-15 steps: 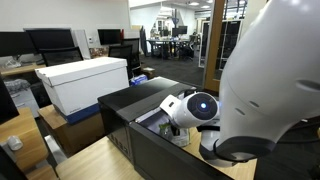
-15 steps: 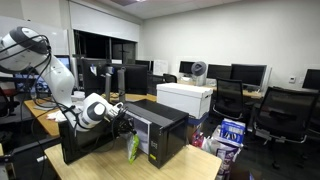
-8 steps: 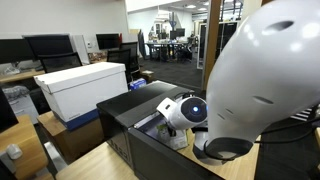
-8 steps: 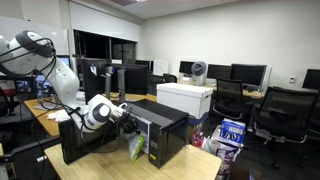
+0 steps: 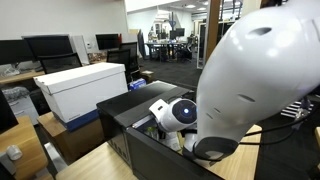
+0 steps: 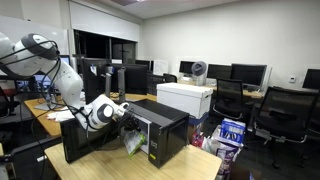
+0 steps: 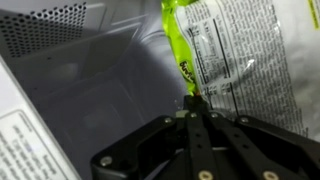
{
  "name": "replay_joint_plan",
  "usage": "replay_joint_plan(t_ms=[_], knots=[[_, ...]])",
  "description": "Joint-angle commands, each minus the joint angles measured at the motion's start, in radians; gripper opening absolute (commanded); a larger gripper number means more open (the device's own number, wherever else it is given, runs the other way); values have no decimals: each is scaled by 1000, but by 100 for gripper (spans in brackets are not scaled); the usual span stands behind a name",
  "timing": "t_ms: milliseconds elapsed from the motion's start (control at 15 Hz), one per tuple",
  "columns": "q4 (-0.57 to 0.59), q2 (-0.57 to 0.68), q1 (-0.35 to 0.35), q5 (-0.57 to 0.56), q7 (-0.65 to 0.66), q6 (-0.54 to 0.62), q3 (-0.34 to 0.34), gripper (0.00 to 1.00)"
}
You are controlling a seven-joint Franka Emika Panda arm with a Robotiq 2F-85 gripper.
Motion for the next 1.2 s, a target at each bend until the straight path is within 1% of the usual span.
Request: replay_joint_plan(t_ms=[0,133,333,533,667,733,867,1133], knots=[[40,-18,-66,-31,-8,13,31,32],[68,-19,-100,-34,-10,8,49,48],[49,-37,-143,-57,-26,8,79,66],[-51,-111,-211,-150,-64,7,140,87],[-121,-166,-268,-213,-83,3,179,98],[-150,-196,-297,-237,-90,2,197,100],[-209,-253,-344,-270,-102,0,218,100],[-345,-381,-405,-299,-127,0,244,100]])
